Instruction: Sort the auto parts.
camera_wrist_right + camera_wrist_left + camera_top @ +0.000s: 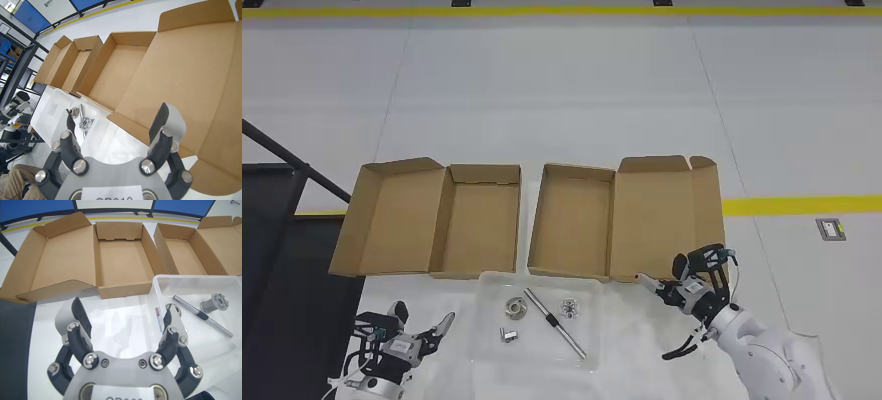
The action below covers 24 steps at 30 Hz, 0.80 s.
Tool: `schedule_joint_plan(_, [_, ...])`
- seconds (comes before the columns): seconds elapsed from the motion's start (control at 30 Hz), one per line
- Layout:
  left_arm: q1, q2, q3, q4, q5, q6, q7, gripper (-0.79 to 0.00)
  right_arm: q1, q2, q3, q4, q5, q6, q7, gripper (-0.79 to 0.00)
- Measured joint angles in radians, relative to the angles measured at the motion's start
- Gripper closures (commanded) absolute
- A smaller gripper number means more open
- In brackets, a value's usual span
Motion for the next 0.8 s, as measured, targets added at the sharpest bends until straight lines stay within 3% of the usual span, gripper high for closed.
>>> schedule_joint_plan(0.37, [0.0,0.0,0.0,0.0,0.0,0.0,0.0,-0.785,-0.002,0.0,0.003,-0.001,0.003,-0.001,-0.003,-0.785])
schedule_joint_plan(0.53, [0.0,0.0,0.0,0.0,0.0,0.0,0.0,-0.785,-0.015,0.004,-0.005,-0.015,-0.003,-0.11,-0.098,-0.785])
schedule_joint_plan(0.7, [0.0,0.0,0.0,0.0,0.0,0.0,0.0,-0.785,0.083,0.007,-0.091,-0.043,0.045,-0.213,0.116,-0.785])
schedule_joint_plan(0.8, [0.0,0.0,0.0,0.0,0.0,0.0,0.0,-0.785,0.196,0.001,-0.184,0.011,0.107,-0.231,0.267,-0.785])
